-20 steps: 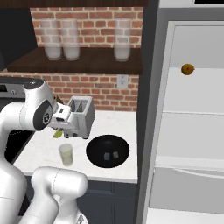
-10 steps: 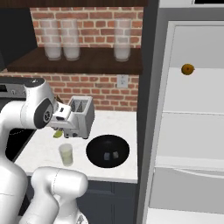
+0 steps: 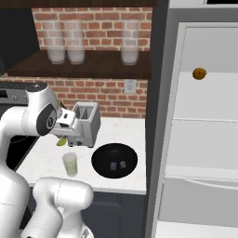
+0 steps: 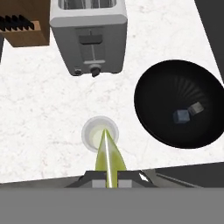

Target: Grab a lemon wedge from the fridge and one ice cube from the ice bowl, and put them in the glass of lemonade.

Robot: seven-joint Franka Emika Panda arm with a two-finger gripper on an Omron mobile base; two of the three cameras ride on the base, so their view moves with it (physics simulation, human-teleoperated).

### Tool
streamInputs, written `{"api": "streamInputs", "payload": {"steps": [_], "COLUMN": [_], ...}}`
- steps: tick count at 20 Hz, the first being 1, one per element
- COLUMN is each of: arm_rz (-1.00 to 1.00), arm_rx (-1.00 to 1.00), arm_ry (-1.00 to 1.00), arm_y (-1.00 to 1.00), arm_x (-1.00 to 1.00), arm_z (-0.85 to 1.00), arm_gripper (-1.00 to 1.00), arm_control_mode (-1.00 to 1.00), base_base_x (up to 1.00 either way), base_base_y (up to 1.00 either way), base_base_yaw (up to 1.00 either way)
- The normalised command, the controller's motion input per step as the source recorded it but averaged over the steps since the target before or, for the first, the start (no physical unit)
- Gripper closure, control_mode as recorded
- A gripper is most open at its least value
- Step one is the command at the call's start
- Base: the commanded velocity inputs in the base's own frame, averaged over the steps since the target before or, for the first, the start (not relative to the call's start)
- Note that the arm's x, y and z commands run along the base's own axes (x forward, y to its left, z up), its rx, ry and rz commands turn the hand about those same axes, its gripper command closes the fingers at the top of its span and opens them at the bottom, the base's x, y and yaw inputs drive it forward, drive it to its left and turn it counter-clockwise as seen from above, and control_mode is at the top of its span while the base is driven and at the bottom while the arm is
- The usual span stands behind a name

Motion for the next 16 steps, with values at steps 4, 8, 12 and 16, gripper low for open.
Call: {"api": "streamInputs", "payload": {"steps": [4, 8, 12, 16], "arm_rz": [0.0, 0.0, 0.0, 0.0], "arm_rx": [0.0, 0.0, 0.0, 0.0], "arm_ry": [0.0, 0.0, 0.0, 0.0], "arm_y": [0.03, 0.04, 0.06, 0.06], "arm_x": [0.17, 0.15, 0.04, 0.0], "arm_z": [0.0, -0.07, -0.24, -0.31], "arm_gripper": [1.0, 1.0, 1.0, 1.0], "arm_control_mode": [-1.0, -1.0, -1.0, -1.0], "base_base_x": [0.0, 0.0, 0.0, 0.0], "base_base_y": [0.0, 0.0, 0.0, 0.0], "base_base_yaw": [0.0, 0.0, 0.0, 0.0]}}
